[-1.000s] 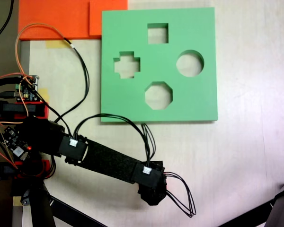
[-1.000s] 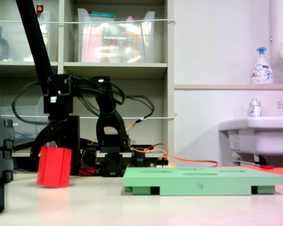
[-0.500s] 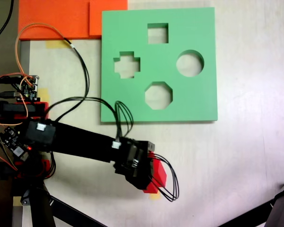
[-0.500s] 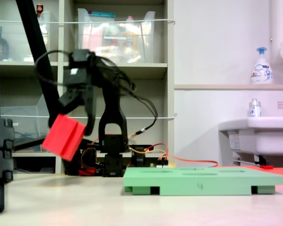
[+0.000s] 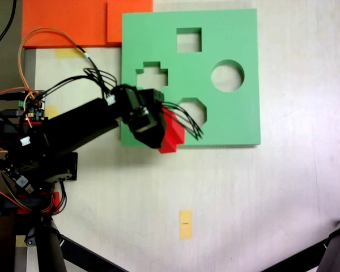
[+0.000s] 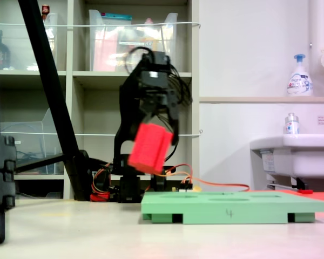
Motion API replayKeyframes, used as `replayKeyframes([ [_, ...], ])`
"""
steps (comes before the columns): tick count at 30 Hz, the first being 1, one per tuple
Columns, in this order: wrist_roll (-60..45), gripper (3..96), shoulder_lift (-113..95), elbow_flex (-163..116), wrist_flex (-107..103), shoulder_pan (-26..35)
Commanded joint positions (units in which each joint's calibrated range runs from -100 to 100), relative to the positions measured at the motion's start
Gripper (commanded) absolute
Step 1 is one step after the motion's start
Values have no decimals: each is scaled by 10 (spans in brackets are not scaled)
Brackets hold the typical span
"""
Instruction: Put the cross columnar block into the corresponding hole
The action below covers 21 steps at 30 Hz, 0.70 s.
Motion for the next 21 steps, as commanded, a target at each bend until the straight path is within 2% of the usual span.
replayKeyframes([
  [1, 61, 383, 34, 46, -17, 48],
  [9, 129, 383, 126, 96, -17, 106],
  [21, 173, 383, 257, 207, -17, 143],
])
